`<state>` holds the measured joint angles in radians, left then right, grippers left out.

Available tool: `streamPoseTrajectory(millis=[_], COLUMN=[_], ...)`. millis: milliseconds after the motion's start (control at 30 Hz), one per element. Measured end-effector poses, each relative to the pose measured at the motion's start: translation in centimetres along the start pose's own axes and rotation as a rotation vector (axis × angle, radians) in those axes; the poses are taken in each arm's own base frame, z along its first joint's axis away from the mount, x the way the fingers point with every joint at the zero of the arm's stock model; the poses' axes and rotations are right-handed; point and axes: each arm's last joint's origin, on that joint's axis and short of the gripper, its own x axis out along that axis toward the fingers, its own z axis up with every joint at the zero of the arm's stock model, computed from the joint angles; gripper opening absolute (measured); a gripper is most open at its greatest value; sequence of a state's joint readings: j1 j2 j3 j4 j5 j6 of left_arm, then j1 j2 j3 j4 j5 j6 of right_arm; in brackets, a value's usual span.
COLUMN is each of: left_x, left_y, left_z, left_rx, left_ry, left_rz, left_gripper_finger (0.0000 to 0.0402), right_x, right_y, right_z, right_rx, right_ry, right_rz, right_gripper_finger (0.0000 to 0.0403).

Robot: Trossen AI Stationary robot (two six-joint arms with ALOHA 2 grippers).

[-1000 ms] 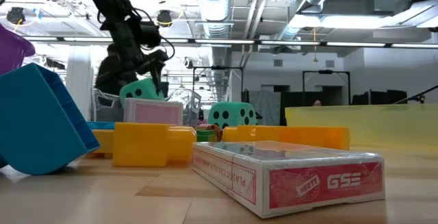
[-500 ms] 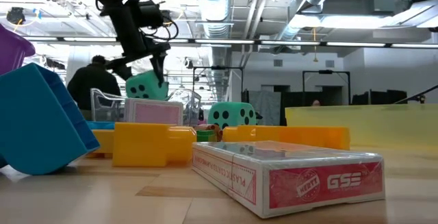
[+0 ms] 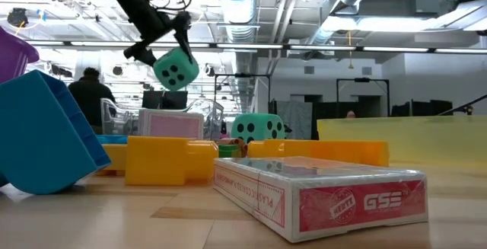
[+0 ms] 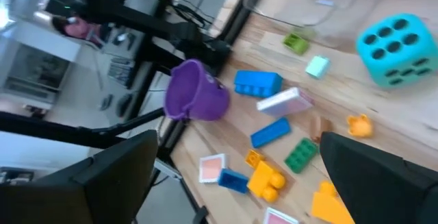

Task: Pick & Place Toys
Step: Put the blue dice into the transparent bin

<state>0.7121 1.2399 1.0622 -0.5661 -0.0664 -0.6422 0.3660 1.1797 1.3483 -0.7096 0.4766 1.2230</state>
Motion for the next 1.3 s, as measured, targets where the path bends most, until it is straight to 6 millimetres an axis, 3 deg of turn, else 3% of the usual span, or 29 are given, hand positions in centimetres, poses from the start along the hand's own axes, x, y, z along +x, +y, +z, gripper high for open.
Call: streamPoseTrajectory(millis=[133,367,700,933,1133,1300], left_x=[-0.3,0.7,1.4,1.4,1.4,1.4], left_y=[-0.1,-0.8,-1.1,-1.2,-1.3,-1.4], left_z=[-0.7,-1.8,-1.7,-1.7,-1.7,-1.6], left_rx=[0.005,0.457,0.849,0.948,0.984,0.981], left_ry=[0.134,0.247,0.155,0.143,0.129,0.115], left_rz=[-0.106,-0.272,-0.210,-0.221,-0.231,-0.232], left_gripper_finger=[0.0400,0.0400,0.0400,0.0400,0.0400,0.0400], right_x=[0.0,1.7,8.8,14.6,18.9,21.2], right_y=[0.4,0.6,-1.9,-4.4,-6.0,-5.4], right_z=[0.2,1.0,5.1,10.1,12.8,14.3], right_rx=[-0.024,-0.189,-0.180,-0.116,-0.095,-0.110], right_ry=[-0.017,-0.087,-0.094,-0.102,-0.008,0.000], right_rz=[0.033,0.025,-0.093,0.030,0.043,0.067], right_gripper_finger=[0.0399,0.0399,0.0396,0.0370,0.0287,0.0159])
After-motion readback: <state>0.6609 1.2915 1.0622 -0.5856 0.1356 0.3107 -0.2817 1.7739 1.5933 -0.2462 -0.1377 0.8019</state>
